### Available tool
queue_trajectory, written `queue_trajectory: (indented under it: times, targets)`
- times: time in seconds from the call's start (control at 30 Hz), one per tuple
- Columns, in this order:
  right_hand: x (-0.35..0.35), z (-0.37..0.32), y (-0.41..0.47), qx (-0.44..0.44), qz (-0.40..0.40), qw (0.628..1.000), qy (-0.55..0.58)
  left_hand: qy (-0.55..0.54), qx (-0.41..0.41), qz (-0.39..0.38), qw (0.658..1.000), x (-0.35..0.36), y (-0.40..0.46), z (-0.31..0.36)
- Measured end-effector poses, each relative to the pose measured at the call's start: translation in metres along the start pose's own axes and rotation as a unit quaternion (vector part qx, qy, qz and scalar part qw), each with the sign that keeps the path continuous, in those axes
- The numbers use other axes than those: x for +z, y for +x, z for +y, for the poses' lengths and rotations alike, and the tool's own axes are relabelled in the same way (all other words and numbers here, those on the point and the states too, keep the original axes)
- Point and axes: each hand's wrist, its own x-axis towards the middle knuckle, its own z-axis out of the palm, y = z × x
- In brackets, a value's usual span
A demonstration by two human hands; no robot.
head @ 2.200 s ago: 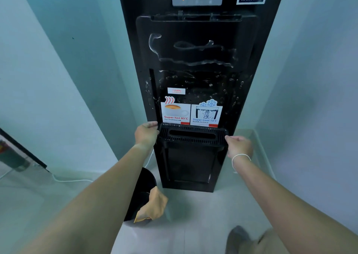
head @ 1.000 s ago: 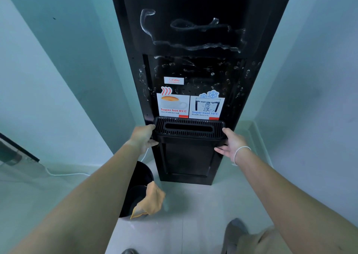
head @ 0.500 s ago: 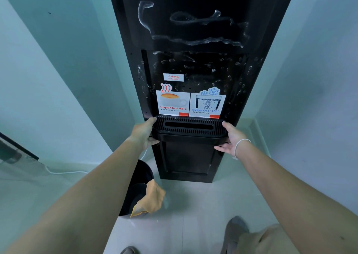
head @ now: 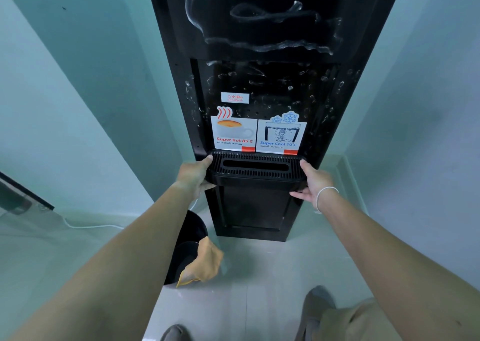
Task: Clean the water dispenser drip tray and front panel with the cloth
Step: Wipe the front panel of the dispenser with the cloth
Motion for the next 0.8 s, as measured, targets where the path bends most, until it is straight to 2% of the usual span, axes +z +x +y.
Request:
queue_trajectory:
  times: [0.2, 0.4, 0.47, 0.6, 0.8]
  targets:
    - [0.001, 0.009, -0.009, -0.01, -0.001, 0.999, 0.036, 0.012, -0.012, -0.025, 1.0, -0.009, -0.008, -0.008]
    - [-0.007, 0.034, -0.021, 0.041, -0.007, 0.995, 0.091, 0.005, -0.012, -0.011, 1.0, -0.038, -0.026, -0.023]
    - [-0.008, 0.049, -0.026, 0.053, 0.004, 0.996, 0.066, 0.017, -0.014, 0.012, 1.0, -0.053, -0.03, -0.035]
    - [-0.001, 0.083, -0.033, 0.074, 0.004, 0.997, -0.036, 0.062, -0.044, 0.006, 0.997, -0.079, -0.037, -0.063]
    - [0.038, 0.141, -0.031, 0.102, -0.085, 0.973, -0.187, 0.169, -0.095, -0.004, 0.981, -0.103, -0.026, -0.112]
